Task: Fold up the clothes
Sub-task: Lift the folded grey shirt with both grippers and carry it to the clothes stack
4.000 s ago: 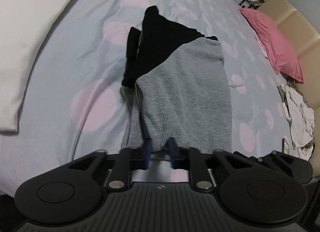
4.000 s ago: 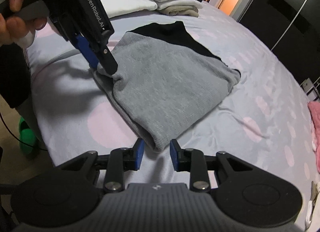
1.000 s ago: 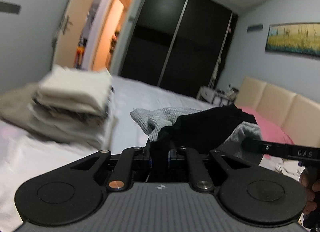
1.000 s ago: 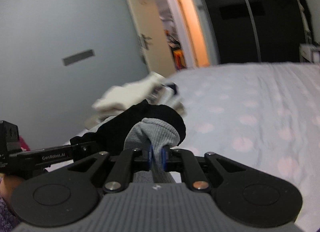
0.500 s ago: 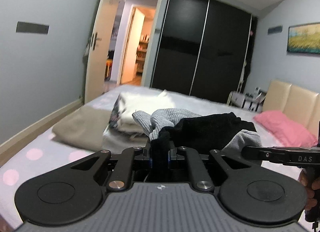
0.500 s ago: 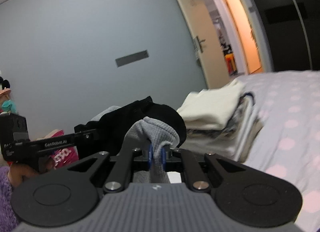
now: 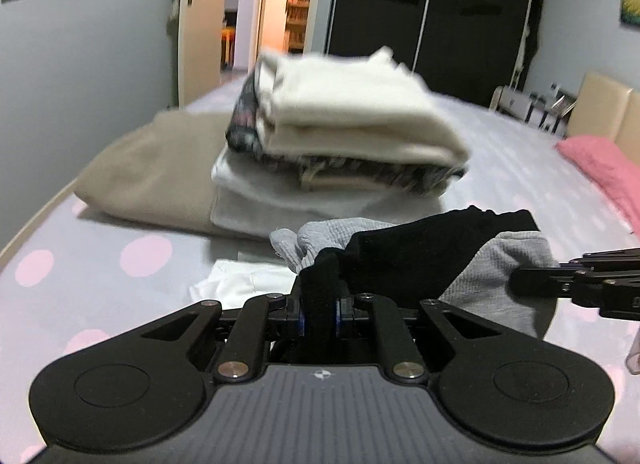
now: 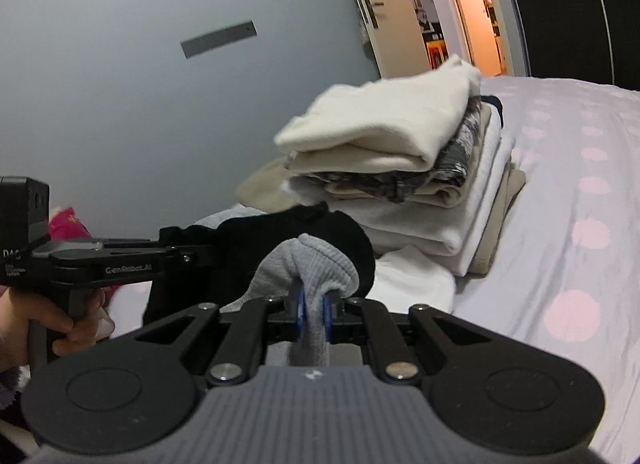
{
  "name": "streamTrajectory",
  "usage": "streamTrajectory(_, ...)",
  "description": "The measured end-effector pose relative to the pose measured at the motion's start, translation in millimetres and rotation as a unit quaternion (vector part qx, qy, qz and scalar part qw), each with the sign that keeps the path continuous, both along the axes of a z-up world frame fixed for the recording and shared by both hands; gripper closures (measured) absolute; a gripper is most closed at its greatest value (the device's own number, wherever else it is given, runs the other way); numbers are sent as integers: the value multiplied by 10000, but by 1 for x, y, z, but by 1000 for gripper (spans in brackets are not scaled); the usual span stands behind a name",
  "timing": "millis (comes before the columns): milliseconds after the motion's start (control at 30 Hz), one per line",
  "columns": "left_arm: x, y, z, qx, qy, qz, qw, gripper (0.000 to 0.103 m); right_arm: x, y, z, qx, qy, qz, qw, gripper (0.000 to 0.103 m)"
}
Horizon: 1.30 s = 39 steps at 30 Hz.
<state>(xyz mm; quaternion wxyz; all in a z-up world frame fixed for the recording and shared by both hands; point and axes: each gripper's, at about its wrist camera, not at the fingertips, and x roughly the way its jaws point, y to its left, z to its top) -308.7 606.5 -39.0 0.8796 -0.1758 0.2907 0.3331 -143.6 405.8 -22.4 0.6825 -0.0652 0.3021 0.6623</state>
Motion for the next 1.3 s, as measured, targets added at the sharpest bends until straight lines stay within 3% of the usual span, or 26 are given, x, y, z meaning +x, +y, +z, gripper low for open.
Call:
streamTrajectory(167, 10, 15, -27, -277, 225, 49, 9994, 92, 31, 40, -40, -442, 431, -97, 9980, 92)
streamTrajectory(300, 17, 27, -48, -498, 405, 88, 9979, 91, 59, 58, -72, -750, 1043, -165, 9916, 91)
streamTrajectory(367, 19, 31, -54, -579, 443, 112, 9973, 91, 68, 58, -79, -832, 1374, -224, 9868, 85)
streamTrajectory(400, 19, 31, -53, -584, 457, 113, 9972, 91, 73, 58, -82, -870, 1537, -256, 9839, 75)
streamTrajectory(500, 18, 31, -49, -646, 452, 148, 9968, 90, 91, 58, -91, -898, 2251, -364, 9695, 70)
streamTrajectory(633, 18, 39, -46, -813, 251, 274, 9960, 90, 114, 62, -103, -894, 3267, -596, 9390, 63)
streamTrajectory(800, 16, 44, -42, -949, 82, 385, 9947, 88, 126, 68, -115, -910, 3967, -763, 9102, 57)
streamTrajectory(867, 15, 45, -40, -998, 66, 407, 9942, 88, 127, 68, -117, -985, 4075, -840, 9040, 56)
streamTrajectory(1000, 11, 48, -36, -1004, -5, 505, 9937, 86, 131, 56, -106, -954, 3801, -981, 9148, 46)
streamTrajectory(1167, 18, 52, -40, -1045, 159, 607, 9925, 84, 126, 63, -102, -973, 3671, -913, 9206, 48)
streamTrajectory(1200, 19, 52, -39, -1029, 174, 621, 9926, 86, 122, 67, -101, -1011, 3603, -849, 9234, 52)
streamTrajectory(1300, 20, 48, -33, -832, 114, 601, 9947, 96, 109, 72, -87, -829, 3151, -656, 9432, 84)
